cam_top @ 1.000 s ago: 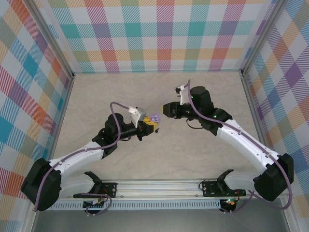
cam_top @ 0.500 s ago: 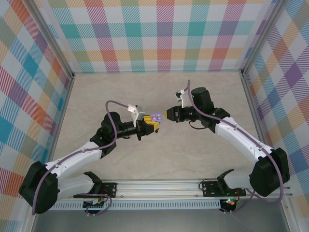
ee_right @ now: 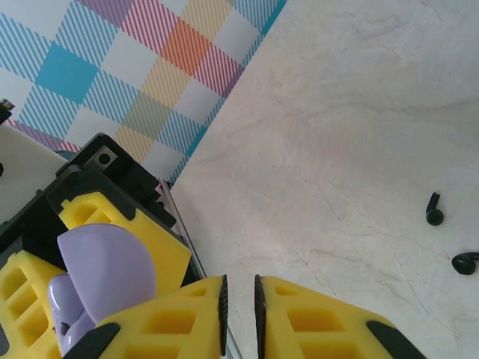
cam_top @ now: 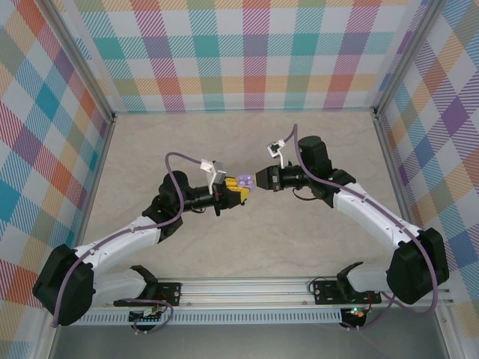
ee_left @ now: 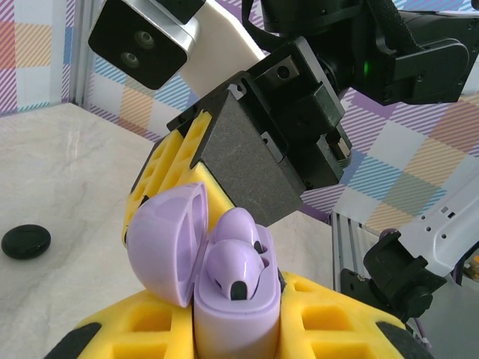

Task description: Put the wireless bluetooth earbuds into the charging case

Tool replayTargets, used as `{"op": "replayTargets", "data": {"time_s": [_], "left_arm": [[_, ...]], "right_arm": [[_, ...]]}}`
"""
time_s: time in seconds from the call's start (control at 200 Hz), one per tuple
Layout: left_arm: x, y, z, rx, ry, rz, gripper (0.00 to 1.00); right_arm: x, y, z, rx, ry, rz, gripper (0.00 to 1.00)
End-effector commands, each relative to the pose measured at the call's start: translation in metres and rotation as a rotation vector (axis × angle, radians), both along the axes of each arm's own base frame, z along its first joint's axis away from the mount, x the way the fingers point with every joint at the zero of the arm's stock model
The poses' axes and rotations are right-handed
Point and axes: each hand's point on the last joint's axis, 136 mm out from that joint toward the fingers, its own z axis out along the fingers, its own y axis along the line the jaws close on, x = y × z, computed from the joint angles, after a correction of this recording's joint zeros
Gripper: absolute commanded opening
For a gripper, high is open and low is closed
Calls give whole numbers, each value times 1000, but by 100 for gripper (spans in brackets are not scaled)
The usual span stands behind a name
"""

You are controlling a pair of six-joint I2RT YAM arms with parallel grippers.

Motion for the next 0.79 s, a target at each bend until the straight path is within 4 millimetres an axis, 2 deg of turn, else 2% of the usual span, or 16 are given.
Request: {"op": "replayTargets", "data": {"time_s": [0.0,0.295,0.79], "left_arm": [[-1,-6,14,-20,1,-11,22],[6,-12,4,9,79,-14,21],[0,-13,1,17,97,-45,21]], "right_arm": [[-10,2,22,66,-73,45,21],[-11,-7,32,71,-152,-3,20],[-17,-16,42,90,-231,-37,19]]}}
